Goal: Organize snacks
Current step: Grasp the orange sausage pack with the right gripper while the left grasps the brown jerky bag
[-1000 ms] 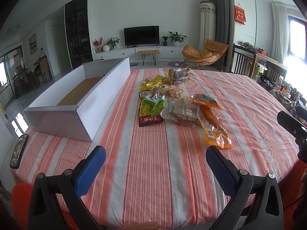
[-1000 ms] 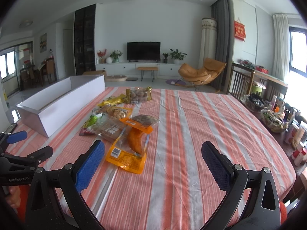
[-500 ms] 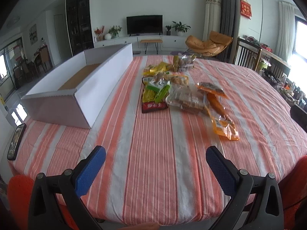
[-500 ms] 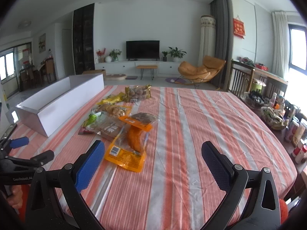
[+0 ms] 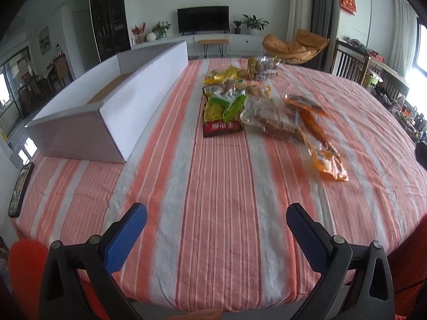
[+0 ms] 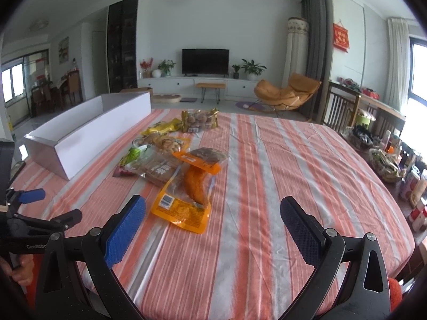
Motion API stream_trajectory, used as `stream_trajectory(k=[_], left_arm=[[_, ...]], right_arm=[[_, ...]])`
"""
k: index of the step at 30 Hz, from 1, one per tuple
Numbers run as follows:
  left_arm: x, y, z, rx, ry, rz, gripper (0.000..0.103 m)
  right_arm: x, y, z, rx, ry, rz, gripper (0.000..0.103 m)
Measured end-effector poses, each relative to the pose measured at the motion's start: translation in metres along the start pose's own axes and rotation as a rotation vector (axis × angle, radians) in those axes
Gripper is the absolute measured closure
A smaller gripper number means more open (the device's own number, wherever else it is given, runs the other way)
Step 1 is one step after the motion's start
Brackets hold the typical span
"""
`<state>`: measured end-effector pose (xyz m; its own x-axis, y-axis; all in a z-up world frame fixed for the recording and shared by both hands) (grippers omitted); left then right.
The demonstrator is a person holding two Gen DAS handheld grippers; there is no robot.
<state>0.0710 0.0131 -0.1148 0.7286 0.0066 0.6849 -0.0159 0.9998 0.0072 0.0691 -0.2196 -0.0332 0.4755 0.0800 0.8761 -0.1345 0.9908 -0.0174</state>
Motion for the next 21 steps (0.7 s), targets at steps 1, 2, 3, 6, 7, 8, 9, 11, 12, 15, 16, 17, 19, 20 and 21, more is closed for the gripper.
stream_trajectory(k=[1,2,3,6,7,8,9,11,12,15,16,17,19,20,21], left_arm=[[-0.001,0.000,-0.009,0.001,0.020,-0.008,0.000],[-0.001,0.000,-0.019,0.002,0.040,-0.022,0.000],[-0.001,0.000,-0.028,0.003,0.053,-0.034,0.000],[0.004,0.004,-0.055,0.009,0.098,-0.055,0.000],[0.005,0.006,-0.062,0.003,0.113,-0.046,0.000],[0.004,0.007,-0.067,-0.002,0.127,-0.033,0.000],[0.004,0.009,-0.072,-0.015,0.143,-0.016,0.000],[0.001,0.010,-0.082,-0.042,0.182,-0.010,0.000],[0.000,0.008,-0.086,-0.044,0.194,-0.019,0.000],[0.003,0.007,-0.093,-0.046,0.203,-0.045,0.000],[0.005,0.007,-0.094,-0.048,0.205,-0.043,0.000],[0.007,0.007,-0.096,-0.047,0.204,-0.037,0.000],[0.008,0.008,-0.098,-0.043,0.191,-0.035,0.000],[0.007,0.008,-0.097,-0.043,0.182,-0.034,0.000],[0.008,0.008,-0.098,-0.042,0.176,-0.033,0.000]], right_arm=[[-0.001,-0.001,-0.001,0.001,0.004,-0.002,0.001],[-0.003,-0.002,-0.002,0.003,0.011,-0.008,0.001],[-0.004,-0.003,-0.003,0.004,0.015,-0.013,0.001],[-0.009,-0.010,-0.013,0.024,0.056,-0.054,0.001],[-0.011,-0.015,-0.017,0.027,0.079,-0.079,0.001],[-0.013,-0.020,-0.020,0.025,0.094,-0.099,0.001],[-0.015,-0.026,-0.022,0.019,0.109,-0.121,0.001],[-0.021,-0.036,-0.025,0.007,0.132,-0.142,0.001],[-0.023,-0.038,-0.026,0.006,0.142,-0.144,0.001],[-0.022,-0.034,-0.048,0.115,0.206,-0.152,0.001],[-0.019,-0.029,-0.060,0.162,0.234,-0.153,0.001],[-0.016,-0.023,-0.077,0.207,0.276,-0.145,0.001],[-0.012,-0.011,-0.109,0.268,0.363,-0.124,0.001],[-0.009,-0.006,-0.133,0.279,0.408,-0.109,0.001],[-0.010,-0.002,-0.147,0.290,0.440,-0.103,0.001]])
Point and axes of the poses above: each gripper's, at about its wrist camera, not at the fingertips, and z roughly against the way its jaws point, y to its left, x to its top, the point moved 7 cm from there along -z, roughly the way its jaws point, and after that the axes turned 2 degrees about -y, right-handed, at the moved point
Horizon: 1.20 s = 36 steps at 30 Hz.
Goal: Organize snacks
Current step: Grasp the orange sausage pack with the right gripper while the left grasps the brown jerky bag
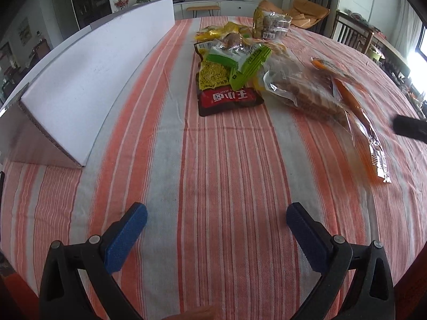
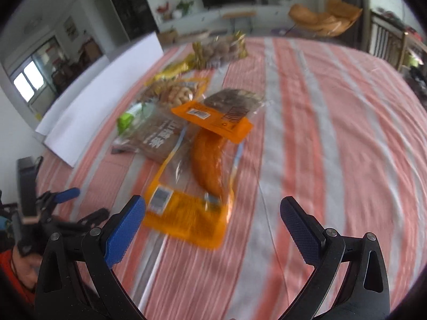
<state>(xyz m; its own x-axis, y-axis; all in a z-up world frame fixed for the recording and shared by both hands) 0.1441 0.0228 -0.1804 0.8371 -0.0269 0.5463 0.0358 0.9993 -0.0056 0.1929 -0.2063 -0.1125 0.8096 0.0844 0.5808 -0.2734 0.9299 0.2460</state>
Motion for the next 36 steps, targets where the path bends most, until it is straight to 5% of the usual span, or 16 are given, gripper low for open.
stream_trajectory(k=[3,7,12,17,23,27,30,36], left_arm=[[0.000,0.001,0.000,-0.001,-0.024,-0.002,0.000],[-0.001,0.001,0.002,-0.005,-0.051,-0.009,0.000],[-0.001,0.002,0.002,-0.029,-0.045,-0.041,0.000],[0.007,-0.004,0.008,-0.062,-0.015,-0.063,0.000],[0.083,-0.072,0.037,-0.229,-0.069,-0.207,0.000],[0.155,-0.144,0.006,-0.310,0.013,-0.310,0.000],[0.184,-0.183,-0.047,-0.269,0.125,-0.343,0.000],[0.179,-0.225,-0.118,-0.116,0.252,-0.404,0.000]], right_arm=[[0.015,0.003,-0.046,0.022,0.109,0.012,0.001],[0.022,0.018,-0.078,-0.003,0.149,0.111,0.003],[0.017,0.017,-0.063,-0.025,0.140,0.141,0.031],[-0.013,0.004,-0.034,0.017,0.199,0.158,0.037],[-0.035,-0.036,-0.005,-0.035,0.169,0.097,0.040],[-0.043,-0.053,0.009,-0.086,0.129,0.086,0.040],[-0.042,-0.059,0.010,-0.070,0.116,0.059,0.039],[-0.044,-0.064,0.014,-0.040,0.117,0.052,0.032]])
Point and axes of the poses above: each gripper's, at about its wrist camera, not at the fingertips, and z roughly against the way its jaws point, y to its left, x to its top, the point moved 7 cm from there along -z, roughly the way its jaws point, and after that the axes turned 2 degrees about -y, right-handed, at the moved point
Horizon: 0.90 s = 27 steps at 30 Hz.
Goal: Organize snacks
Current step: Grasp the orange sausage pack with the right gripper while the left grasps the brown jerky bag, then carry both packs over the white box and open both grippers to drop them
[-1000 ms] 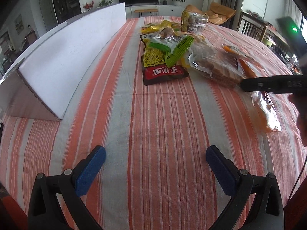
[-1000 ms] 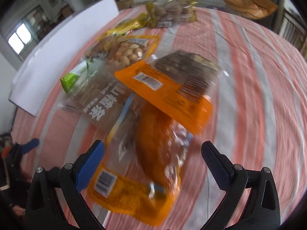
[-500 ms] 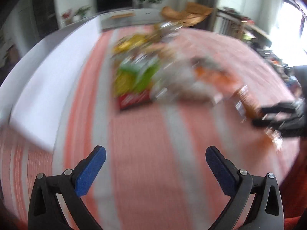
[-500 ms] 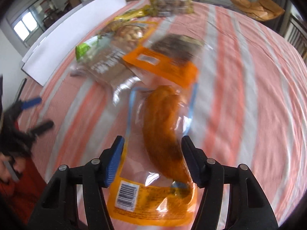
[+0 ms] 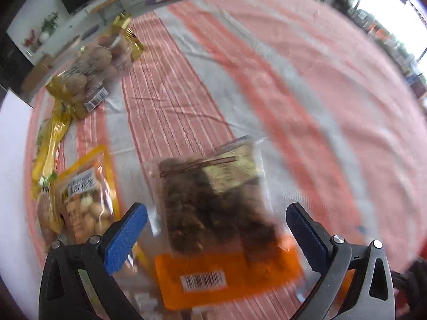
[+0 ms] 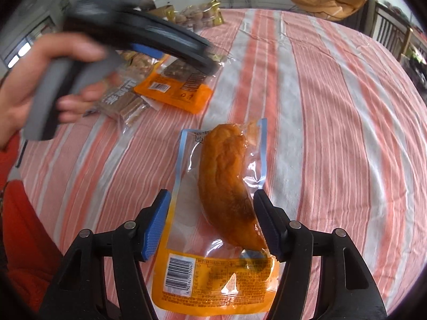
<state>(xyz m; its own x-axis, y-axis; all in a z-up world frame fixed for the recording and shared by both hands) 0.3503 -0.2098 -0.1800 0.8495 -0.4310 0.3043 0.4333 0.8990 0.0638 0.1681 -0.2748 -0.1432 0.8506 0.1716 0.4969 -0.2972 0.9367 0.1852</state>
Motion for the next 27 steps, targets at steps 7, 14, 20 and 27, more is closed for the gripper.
stream_trajectory(k=[7,14,20,27], left_arm=[[0.006,0.012,0.008,-0.071,-0.090,0.088,0.042],[-0.023,0.039,0.068,-0.218,-0.243,0.163,0.044],[-0.057,0.103,0.145,-0.291,-0.371,0.278,0.044],[-0.128,0.275,0.220,-0.031,-0.449,0.450,0.044]], right_arm=[[0.006,-0.001,-0.025,-0.053,0.084,0.131,0.037],[0.012,-0.037,0.000,0.030,0.064,-0.076,0.063],[0.044,-0.033,0.028,0.149,-0.028,-0.209,0.063],[0.149,0.081,0.037,0.392,-0.112,-0.158,0.063]])
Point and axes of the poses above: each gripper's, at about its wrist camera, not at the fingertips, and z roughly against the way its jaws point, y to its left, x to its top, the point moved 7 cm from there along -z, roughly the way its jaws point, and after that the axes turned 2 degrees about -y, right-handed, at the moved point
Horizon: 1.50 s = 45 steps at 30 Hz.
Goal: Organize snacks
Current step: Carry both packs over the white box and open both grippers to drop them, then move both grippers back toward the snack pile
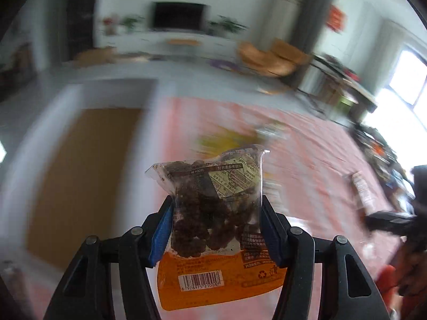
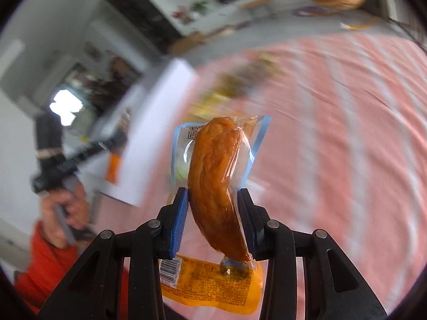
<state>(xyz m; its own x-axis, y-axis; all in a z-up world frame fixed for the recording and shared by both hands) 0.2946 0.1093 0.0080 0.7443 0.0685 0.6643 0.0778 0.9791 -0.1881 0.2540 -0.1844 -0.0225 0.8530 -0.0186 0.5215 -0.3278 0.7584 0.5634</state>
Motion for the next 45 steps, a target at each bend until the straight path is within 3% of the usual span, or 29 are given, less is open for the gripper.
stream_trajectory(k=[4,8,10,11,12,14,19,24,26,28,32,34,37,40,41,45], left_arm=[[0.007,0.109,0.026,0.184,-0.016,0.096,0.044],[-0.005,0.170,0.025,0.310,-0.012,0.120,0.040],[-0.015,0.185,0.020,0.323,0.002,0.148,0.034],[-0.020,0.192,0.014,0.323,0.013,0.170,0.023],[-0.022,0.196,0.007,0.323,0.016,0.185,0.018],[-0.031,0.198,0.008,0.318,0.002,0.203,0.014],[-0.036,0.167,0.020,0.286,-0.063,0.159,0.014],[-0.050,0.071,0.042,0.156,-0.088,0.038,0.009],[-0.072,0.021,0.042,0.088,-0.071,-0.026,0.000],[-0.101,-0.024,0.033,0.019,-0.029,-0.081,0.000],[-0.175,-0.089,-0.018,-0.080,0.129,-0.124,0.000],[-0.204,-0.108,-0.054,-0.050,0.188,-0.148,0.001],[-0.206,-0.124,-0.091,0.018,0.154,-0.170,0.001],[-0.192,-0.121,-0.116,0.106,0.092,-0.178,0.000],[-0.182,-0.124,-0.126,0.104,0.087,-0.166,0.000],[-0.151,-0.121,-0.150,0.173,0.067,-0.161,0.000]], right_arm=[[0.048,0.119,-0.058,0.168,-0.006,0.101,0.063],[0.079,0.216,-0.135,0.210,0.010,0.213,0.062],[0.088,0.248,-0.175,0.200,-0.001,0.239,0.051],[0.091,0.256,-0.195,0.183,-0.009,0.251,0.041],[0.094,0.261,-0.208,0.175,-0.015,0.260,0.026],[0.096,0.263,-0.223,0.163,-0.029,0.263,0.022],[0.088,0.228,-0.190,0.117,-0.106,0.243,0.020],[0.072,0.153,-0.142,-0.021,-0.152,0.237,0.020],[0.057,0.116,-0.122,-0.086,-0.142,0.247,0.019],[0.032,0.075,-0.104,-0.172,-0.118,0.268,0.019],[-0.055,-0.003,-0.081,-0.306,0.002,0.343,0.019],[-0.083,-0.025,-0.081,-0.342,0.057,0.377,0.019],[-0.117,-0.048,-0.074,-0.441,0.060,0.452,0.020],[-0.111,-0.067,-0.064,-0.514,0.000,0.438,0.015],[-0.105,-0.077,-0.063,-0.537,-0.020,0.401,0.014],[-0.084,-0.101,-0.064,-0.531,-0.026,0.299,0.005]])
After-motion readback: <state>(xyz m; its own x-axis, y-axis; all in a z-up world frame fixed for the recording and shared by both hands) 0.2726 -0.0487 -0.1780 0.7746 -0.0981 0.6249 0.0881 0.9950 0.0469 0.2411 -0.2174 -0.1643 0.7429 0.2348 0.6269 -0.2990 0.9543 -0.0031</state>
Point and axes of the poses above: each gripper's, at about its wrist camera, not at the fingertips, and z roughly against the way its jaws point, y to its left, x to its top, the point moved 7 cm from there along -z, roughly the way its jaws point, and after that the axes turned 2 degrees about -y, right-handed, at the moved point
